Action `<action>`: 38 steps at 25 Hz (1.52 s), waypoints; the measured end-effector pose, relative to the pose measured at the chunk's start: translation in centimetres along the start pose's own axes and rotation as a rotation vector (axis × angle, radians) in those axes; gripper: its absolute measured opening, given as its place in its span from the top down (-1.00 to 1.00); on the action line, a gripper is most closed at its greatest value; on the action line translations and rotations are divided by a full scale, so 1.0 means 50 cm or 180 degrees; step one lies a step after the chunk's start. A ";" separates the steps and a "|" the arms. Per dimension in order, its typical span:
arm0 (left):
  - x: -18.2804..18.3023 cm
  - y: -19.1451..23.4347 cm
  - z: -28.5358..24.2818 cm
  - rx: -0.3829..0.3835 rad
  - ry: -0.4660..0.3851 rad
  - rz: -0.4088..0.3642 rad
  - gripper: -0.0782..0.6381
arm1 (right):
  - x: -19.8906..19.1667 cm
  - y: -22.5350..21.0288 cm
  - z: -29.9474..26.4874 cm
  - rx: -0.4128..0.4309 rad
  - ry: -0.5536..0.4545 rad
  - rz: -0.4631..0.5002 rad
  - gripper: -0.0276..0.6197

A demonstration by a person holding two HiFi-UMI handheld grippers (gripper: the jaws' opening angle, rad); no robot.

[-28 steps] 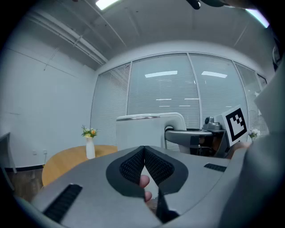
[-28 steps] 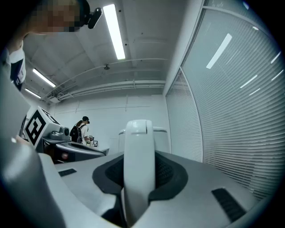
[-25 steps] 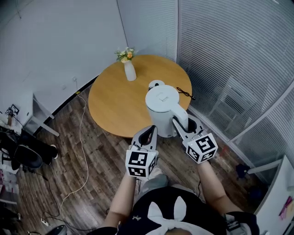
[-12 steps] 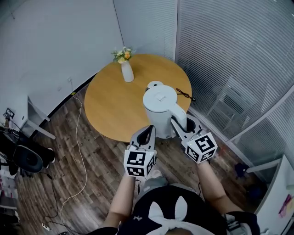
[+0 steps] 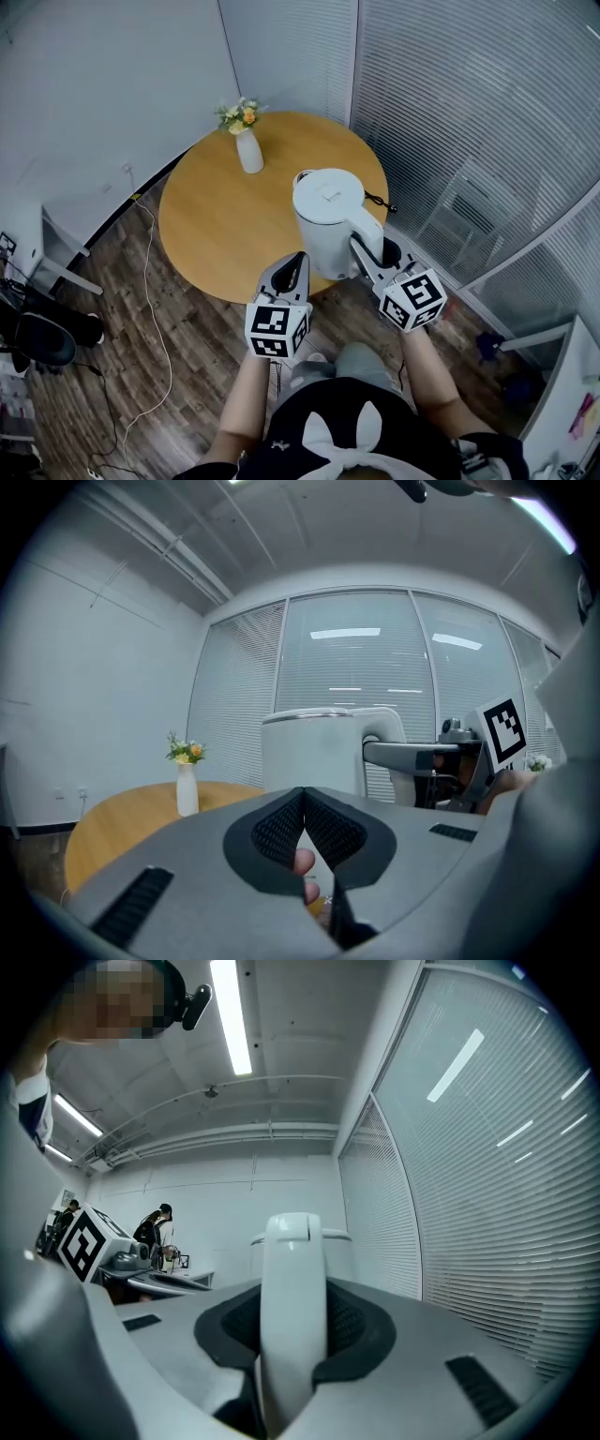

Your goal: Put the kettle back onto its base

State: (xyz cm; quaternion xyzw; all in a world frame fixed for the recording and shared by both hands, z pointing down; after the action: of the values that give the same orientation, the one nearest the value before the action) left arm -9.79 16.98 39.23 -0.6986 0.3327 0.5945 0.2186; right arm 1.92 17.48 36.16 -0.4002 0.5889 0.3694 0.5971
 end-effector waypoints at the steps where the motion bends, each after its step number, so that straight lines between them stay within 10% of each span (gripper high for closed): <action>1: -0.002 0.006 -0.007 -0.0002 0.0005 0.0011 0.73 | -0.002 -0.004 -0.006 -0.0013 -0.0002 -0.0009 0.56; 38: 0.057 0.235 -0.385 0.0597 0.0190 0.0151 0.73 | 0.021 -0.301 -0.445 0.0601 0.0004 -0.0134 0.56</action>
State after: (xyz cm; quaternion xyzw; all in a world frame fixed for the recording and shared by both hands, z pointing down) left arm -4.92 -5.14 41.34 -0.6844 0.4097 0.5447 0.2589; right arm 6.64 -8.98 36.04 -0.3548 0.6129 0.2994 0.6394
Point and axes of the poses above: the fingertips, and each gripper's own axes: z backward along the fingers, y to its left, x out of its top, the point moved 1 cm from there along z, backward along the fingers, and after that the axes turned 1 degree about -x, right-handed, at the moved point
